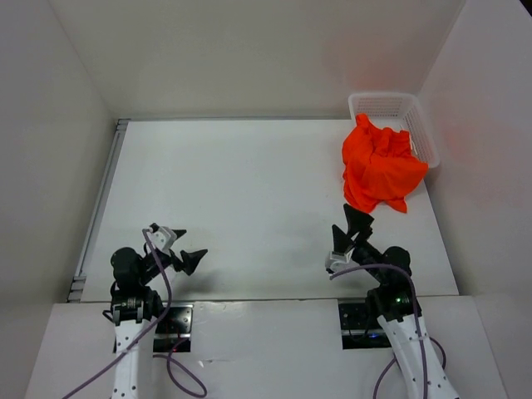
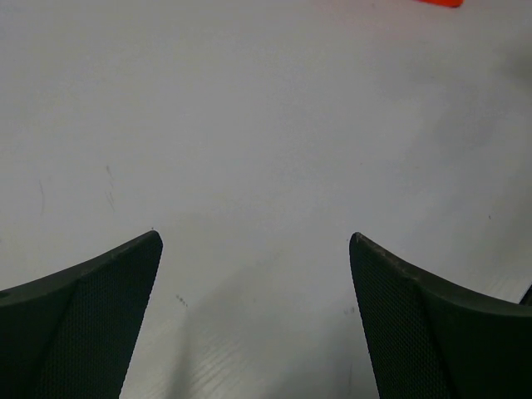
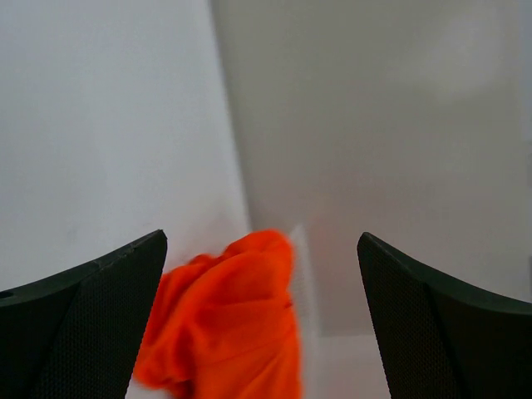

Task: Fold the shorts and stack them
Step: Grab the shorts from the pile

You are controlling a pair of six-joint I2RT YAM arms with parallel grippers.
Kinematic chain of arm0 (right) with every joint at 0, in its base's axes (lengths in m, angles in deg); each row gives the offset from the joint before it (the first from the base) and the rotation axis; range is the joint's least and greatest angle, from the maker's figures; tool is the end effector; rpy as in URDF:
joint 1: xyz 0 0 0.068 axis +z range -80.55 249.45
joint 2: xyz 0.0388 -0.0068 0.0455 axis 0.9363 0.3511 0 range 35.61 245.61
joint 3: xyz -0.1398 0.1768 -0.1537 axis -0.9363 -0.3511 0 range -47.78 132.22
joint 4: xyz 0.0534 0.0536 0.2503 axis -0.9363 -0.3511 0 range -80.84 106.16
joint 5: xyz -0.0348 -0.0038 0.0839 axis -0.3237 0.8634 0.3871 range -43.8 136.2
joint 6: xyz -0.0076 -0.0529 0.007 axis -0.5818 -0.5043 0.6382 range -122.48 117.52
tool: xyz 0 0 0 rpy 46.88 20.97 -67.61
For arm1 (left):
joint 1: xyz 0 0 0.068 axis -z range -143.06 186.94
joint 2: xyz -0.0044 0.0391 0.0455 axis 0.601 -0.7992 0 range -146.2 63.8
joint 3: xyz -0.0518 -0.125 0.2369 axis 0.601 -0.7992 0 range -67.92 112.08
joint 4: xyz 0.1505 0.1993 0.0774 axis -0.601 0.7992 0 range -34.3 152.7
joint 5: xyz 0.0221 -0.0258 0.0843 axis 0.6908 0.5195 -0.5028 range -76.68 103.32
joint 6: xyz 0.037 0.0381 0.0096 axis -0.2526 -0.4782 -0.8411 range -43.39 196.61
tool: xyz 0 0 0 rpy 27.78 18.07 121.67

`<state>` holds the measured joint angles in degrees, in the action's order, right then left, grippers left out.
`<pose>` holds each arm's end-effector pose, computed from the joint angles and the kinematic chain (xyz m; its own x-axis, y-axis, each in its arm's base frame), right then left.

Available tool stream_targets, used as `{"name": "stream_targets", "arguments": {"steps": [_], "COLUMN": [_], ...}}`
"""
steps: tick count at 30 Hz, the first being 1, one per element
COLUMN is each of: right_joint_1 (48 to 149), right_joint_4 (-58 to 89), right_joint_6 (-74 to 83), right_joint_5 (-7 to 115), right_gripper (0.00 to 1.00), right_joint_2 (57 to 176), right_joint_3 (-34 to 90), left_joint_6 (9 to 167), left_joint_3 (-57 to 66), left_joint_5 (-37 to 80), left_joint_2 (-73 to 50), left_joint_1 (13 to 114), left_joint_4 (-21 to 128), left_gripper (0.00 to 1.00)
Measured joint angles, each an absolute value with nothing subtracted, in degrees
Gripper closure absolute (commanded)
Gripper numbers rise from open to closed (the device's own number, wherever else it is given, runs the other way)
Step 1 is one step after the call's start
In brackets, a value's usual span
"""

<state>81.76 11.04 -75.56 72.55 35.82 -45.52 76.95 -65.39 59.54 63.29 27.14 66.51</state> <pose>0.0987 0.0377 0.1775 0.5819 -0.7505 -0.3134 -0.2319 0.2162 -0.9484 0.0991 -0.0089 0.1694 -0.1542 -0.0307 -0.9876 0.5844 0.8031 -0.1162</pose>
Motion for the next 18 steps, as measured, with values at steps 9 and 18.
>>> {"name": "stream_targets", "arguments": {"steps": [9, 18], "right_joint_1": [83.8, 67.0], "right_joint_4": [27.1, 15.9], "right_joint_6": [-76.9, -23.0], "right_joint_5": [71.7, 51.6], "right_gripper": [0.0, 0.03], "right_joint_2": [60.8, 126.9], "right_joint_3": [-27.1, 42.5], "left_joint_6": [77.0, 76.9], "left_joint_3": [-53.1, 7.3], "left_joint_5": [61.8, 37.4], "left_joint_2": [40.4, -24.7], "left_joint_1": [32.3, 42.2], "left_joint_4": [49.7, 67.4], "left_gripper": [0.0, 0.0]}}
